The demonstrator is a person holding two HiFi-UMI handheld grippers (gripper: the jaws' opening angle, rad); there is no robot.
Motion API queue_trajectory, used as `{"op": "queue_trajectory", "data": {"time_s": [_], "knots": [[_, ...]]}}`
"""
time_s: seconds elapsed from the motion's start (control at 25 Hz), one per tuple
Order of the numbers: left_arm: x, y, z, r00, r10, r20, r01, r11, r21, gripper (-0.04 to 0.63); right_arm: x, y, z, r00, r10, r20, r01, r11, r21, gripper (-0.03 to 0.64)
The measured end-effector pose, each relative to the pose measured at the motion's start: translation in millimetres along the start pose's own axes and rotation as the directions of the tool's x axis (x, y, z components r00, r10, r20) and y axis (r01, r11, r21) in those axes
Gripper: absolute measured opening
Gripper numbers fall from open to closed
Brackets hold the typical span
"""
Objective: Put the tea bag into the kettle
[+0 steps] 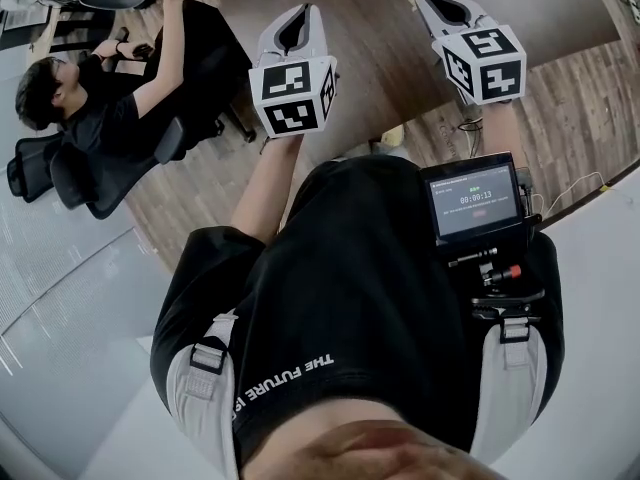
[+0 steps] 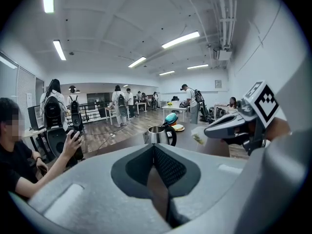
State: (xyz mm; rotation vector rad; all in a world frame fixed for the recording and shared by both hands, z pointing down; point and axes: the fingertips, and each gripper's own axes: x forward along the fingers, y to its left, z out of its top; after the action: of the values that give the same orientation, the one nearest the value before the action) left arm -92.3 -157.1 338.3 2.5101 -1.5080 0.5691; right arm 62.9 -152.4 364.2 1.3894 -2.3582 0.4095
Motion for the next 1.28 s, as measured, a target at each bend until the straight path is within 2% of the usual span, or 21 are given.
{"op": "queue_trajectory", "data": {"time_s": [0.84,1.04,1.28], "knots": [[15.1,-31.6,-8.0,0.995,-0.096,0.027,0.097,0.994,-0.048,0.005,-18.6,-44.6,-16.7,0.989,-0.135,-0.053,0.134,0.991,-0.008,0.008],[15.1,-33.0,-17.6,0.996,-0.089,0.004,0.089,0.994,-0.068,0.005,-15.9,-42.1,-14.2,0.991,-0.124,-0.054,0.124,0.992,-0.017,0.008],[6.6,-27.7,-12.6,0.997,-0.063,0.033,0.065,0.995,-0.072,0.005,-11.7,-31.9,-8.3,0.994,-0.098,-0.042,0.095,0.994,-0.048,0.008]]}}
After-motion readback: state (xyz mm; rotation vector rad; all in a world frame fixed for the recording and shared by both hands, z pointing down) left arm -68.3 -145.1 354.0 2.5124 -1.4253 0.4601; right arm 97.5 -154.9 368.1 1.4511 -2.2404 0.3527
